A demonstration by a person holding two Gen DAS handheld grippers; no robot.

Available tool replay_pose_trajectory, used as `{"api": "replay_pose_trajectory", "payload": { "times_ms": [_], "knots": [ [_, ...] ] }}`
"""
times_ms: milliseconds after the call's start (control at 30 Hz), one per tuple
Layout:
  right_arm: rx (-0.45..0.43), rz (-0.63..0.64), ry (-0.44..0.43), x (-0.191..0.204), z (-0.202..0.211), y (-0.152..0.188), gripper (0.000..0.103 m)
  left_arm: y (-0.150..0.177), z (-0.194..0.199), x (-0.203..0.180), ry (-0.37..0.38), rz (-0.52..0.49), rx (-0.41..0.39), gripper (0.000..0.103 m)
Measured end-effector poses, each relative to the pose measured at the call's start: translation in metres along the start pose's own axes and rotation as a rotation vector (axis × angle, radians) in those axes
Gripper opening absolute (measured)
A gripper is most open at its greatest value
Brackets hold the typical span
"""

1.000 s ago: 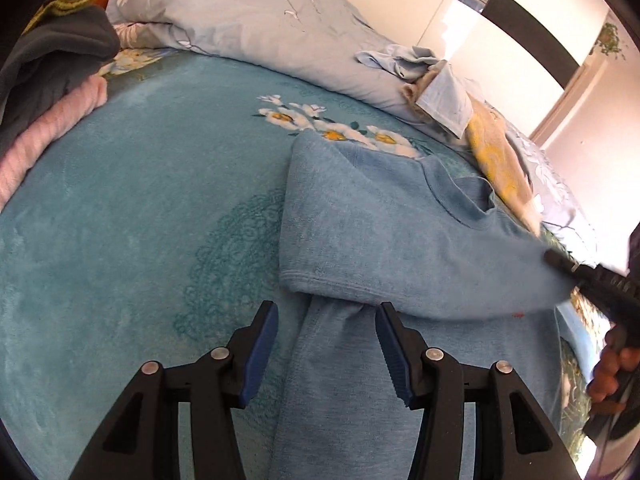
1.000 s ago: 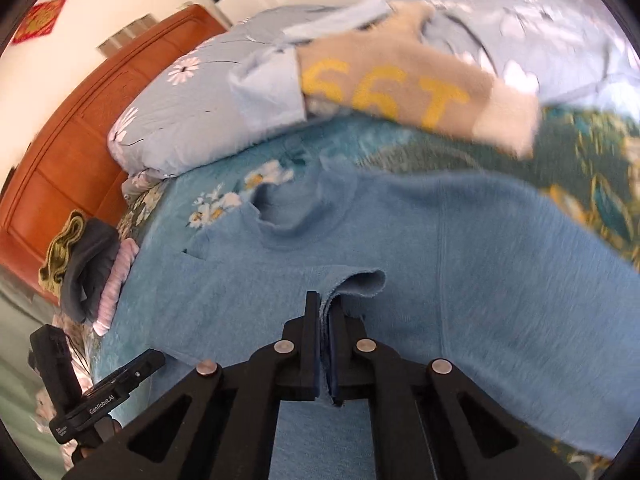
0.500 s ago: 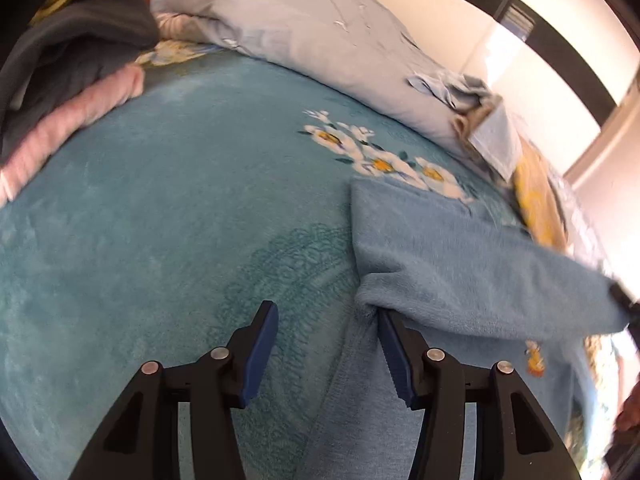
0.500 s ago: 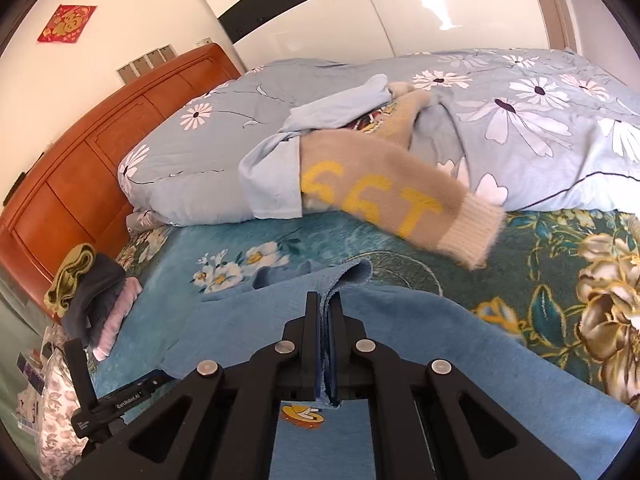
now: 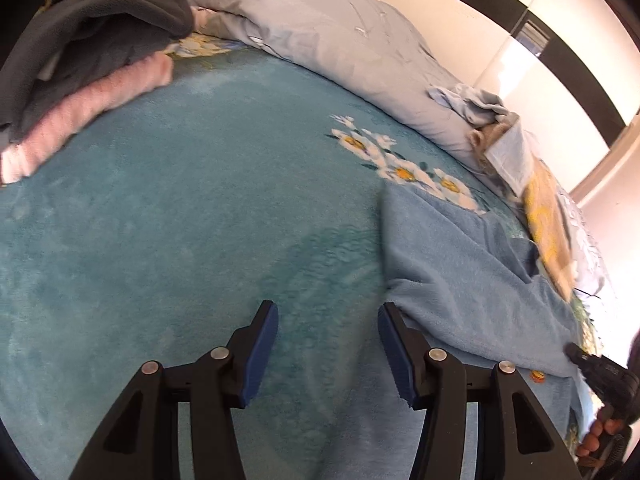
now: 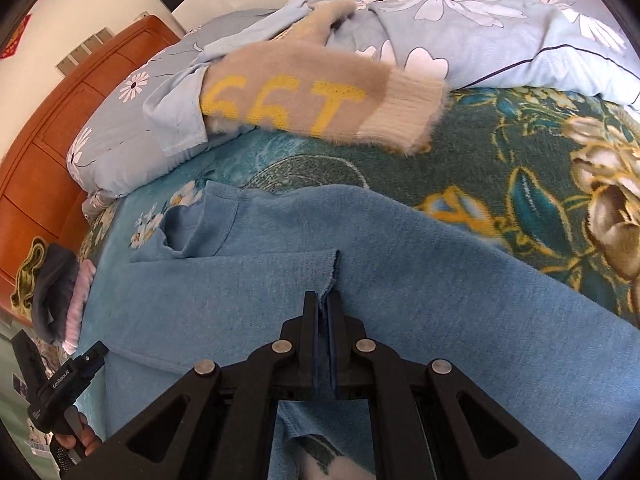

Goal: Fold clothes

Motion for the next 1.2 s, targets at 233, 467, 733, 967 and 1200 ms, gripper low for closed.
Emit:
{"api": "replay_pose_trajectory", "payload": {
  "times_ms": [233, 467, 733, 967, 1200],
  "knots": [
    [-0.125, -0.036, 0.183, -0.069, 0.097, 0.003, 0.007, -0.007, 0.022, 0.045, -0.037, 0.131, -0.006, 0.055],
    [-0.202, -0.253, 0.413, -0.174, 0.199, 0.044, 0.032, 0.005, 0.041, 0.029, 0.045, 0.093, 0.0, 0.055],
    [-0.155, -0.501, 0.389, -0.222, 0.213, 0.107, 0.032, 0.01, 0.054, 0.006, 0.111, 0.028, 0.027, 0.055],
    [-0.185, -0.528, 0.34, -0.212, 0.203, 0.11, 0.004, 0.013, 0.065, 0.014, 0.123, 0.044, 0.024, 0.056],
    [-0.266, -0.386, 0.306, -0.161, 0.205, 0.055, 0.002, 0.009, 0.072, 0.035, 0.114, 0.089, 0.009, 0.056]
  ]
}}
Point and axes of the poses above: each gripper's, at about its wrist camera, not at the fingertips, and z roughly against the way its jaws point, x to its left, y to its underside, the point moved 2 cm from there along -z, roughly the way its jaws point, and after that the axes turned 10 degrees about -x, right-handed, at the moved point
